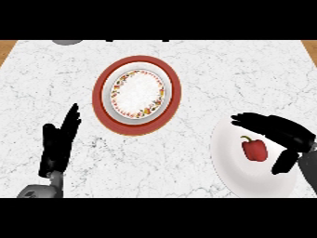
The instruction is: Pick the bell pepper from the plate and place it in the plate
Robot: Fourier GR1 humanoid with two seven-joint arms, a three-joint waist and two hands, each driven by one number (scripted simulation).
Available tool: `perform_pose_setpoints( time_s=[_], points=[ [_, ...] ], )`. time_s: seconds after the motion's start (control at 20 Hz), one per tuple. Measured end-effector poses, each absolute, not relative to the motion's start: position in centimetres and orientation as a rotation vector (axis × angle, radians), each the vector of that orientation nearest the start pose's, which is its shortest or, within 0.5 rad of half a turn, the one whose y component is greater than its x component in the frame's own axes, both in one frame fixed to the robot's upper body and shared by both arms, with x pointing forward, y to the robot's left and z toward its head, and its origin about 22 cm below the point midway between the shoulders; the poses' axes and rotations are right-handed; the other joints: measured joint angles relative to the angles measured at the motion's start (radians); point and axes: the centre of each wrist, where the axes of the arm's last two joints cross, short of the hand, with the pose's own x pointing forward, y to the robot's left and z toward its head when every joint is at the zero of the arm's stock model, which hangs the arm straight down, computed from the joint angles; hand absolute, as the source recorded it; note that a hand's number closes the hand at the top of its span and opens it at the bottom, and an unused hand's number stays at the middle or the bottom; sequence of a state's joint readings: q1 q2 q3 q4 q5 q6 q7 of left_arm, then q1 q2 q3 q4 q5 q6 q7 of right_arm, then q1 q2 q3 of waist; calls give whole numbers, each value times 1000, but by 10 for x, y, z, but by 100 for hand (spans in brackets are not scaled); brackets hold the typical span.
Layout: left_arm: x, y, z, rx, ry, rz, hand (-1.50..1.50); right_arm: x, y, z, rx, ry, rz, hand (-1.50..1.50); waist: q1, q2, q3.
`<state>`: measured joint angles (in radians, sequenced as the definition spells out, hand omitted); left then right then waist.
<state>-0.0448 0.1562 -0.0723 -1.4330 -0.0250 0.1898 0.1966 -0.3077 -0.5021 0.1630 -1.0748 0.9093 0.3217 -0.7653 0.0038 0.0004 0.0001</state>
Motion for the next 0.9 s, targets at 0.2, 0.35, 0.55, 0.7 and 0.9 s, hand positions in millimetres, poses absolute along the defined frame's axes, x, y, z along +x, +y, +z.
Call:
perform_pose_setpoints(
  time_s=[0.2,0.35,0.55,0.7,0.9],
  points=[
    [248,252,-11,242,-1284,-36,0,308,-330,-1,-178,-1476,1698,150,0,-1,0],
    [248,247,-8,248,-1285,-36,0,308,-331,-3,-189,-1524,1706,150,-1,-1,-1],
    [249,244,-14,243,-1281,-38,0,314,-329,-6,-223,-1573,1700,150,-1,-1,-2],
    [251,248,-11,243,-1274,-44,0,327,-265,-4,-284,-1562,1675,150,4,-7,-10],
    [254,239,-9,215,-1289,-71,0,334,-183,-3,-335,-1527,1601,150,52,-6,-14]
  ],
)
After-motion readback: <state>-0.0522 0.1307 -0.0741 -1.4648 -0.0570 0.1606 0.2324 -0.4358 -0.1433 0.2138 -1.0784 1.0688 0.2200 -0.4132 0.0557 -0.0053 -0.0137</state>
